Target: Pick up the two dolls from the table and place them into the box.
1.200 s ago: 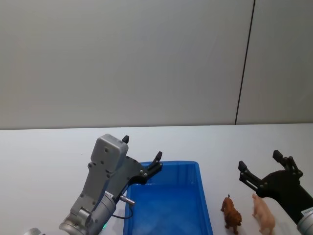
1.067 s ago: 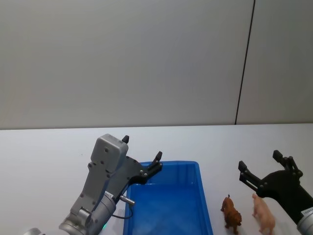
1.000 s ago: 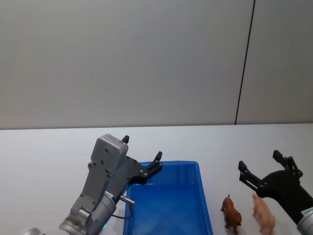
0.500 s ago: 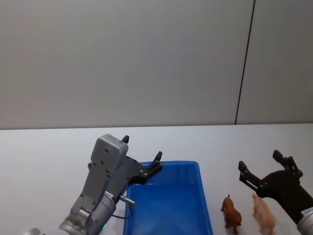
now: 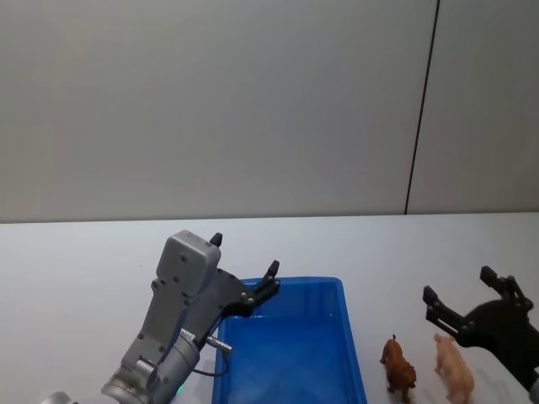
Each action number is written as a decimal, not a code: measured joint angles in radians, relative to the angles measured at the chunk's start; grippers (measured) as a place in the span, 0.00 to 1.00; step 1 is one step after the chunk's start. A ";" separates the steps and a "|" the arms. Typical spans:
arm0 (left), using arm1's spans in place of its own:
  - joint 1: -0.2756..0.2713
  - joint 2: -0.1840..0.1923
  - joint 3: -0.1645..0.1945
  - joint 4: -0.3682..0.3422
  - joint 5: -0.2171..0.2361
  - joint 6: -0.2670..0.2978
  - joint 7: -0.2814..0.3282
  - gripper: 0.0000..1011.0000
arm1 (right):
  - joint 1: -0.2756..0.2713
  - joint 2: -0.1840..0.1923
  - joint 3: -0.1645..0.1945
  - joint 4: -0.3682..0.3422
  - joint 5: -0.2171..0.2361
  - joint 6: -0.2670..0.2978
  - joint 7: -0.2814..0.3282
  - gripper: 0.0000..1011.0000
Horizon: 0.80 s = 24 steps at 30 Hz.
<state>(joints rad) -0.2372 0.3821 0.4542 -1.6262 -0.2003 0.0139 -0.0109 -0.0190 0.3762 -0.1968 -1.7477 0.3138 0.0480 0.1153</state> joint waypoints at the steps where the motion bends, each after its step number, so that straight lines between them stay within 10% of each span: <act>1: 0.000 0.000 0.000 0.000 0.000 0.000 0.000 0.99 | -0.001 0.002 0.002 0.001 0.002 0.003 0.004 0.99; 24: 0.000 0.000 0.000 0.000 0.000 0.000 0.000 0.99 | -0.046 0.085 0.046 0.051 0.019 0.105 0.087 0.99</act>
<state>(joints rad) -0.2371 0.3821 0.4542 -1.6262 -0.2003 0.0139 -0.0109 -0.0646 0.4607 -0.1506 -1.6969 0.3331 0.1527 0.2024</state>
